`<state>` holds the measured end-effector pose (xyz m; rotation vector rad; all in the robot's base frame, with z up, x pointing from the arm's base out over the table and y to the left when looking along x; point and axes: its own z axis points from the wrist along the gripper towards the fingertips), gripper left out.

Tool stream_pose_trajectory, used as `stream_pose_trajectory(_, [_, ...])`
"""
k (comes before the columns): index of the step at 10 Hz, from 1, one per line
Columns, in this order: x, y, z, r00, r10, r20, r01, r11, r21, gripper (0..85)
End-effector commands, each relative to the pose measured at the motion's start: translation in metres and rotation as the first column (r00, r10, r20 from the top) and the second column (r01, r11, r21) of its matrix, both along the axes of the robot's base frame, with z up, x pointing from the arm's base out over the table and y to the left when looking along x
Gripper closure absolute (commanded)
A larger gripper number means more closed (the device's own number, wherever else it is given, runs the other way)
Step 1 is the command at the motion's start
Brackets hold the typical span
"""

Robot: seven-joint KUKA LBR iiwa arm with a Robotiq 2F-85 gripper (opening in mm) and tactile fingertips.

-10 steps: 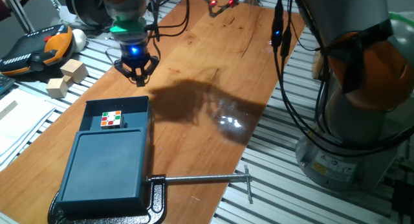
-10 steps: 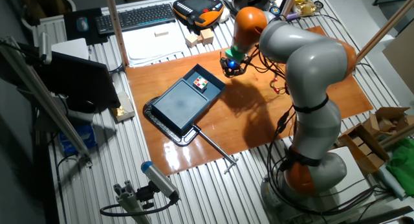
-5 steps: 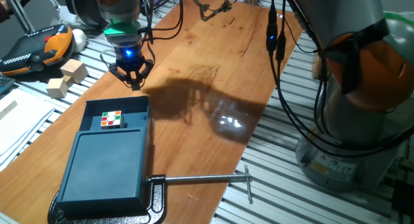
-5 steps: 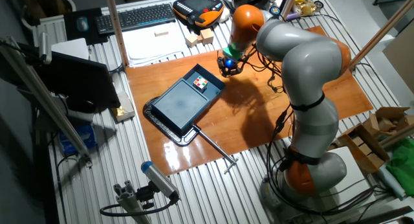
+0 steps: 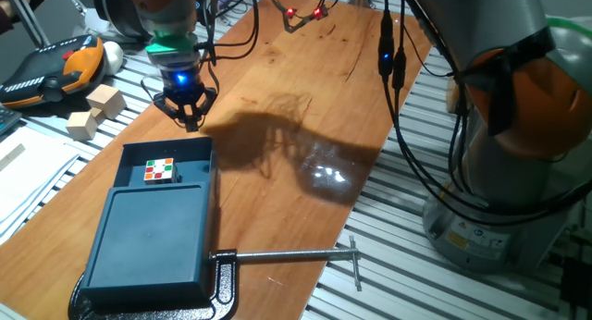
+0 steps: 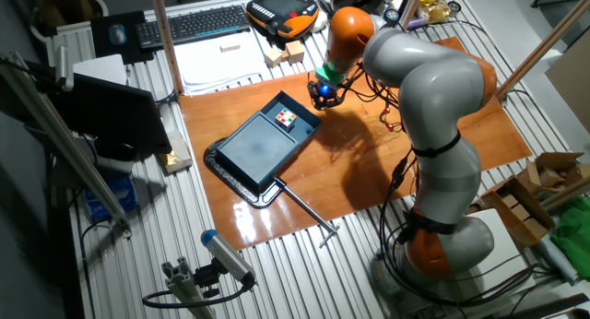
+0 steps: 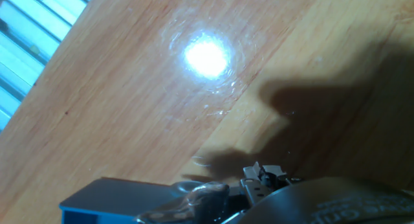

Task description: Grasp the handle and close the drawer

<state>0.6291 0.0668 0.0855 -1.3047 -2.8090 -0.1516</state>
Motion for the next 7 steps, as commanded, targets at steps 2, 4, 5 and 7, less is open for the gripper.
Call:
stream_pose_trajectory(2, [0.0001,0.0001,0.0,1.0,0.025,0.005,-0.024,0.999,-0.031,83.0])
stream_pose_trajectory(4, [0.0001,0.0001,0.0,0.999,0.052,0.013,-0.051,0.998,-0.035,83.0])
stream_pose_trajectory(5, [0.0001,0.0001,0.0,0.998,0.065,0.003,-0.064,0.997,-0.045,83.0])
stream_pose_trajectory(7, [0.0001,0.0001,0.0,0.998,0.057,-0.005,-0.058,0.997,-0.05,83.0])
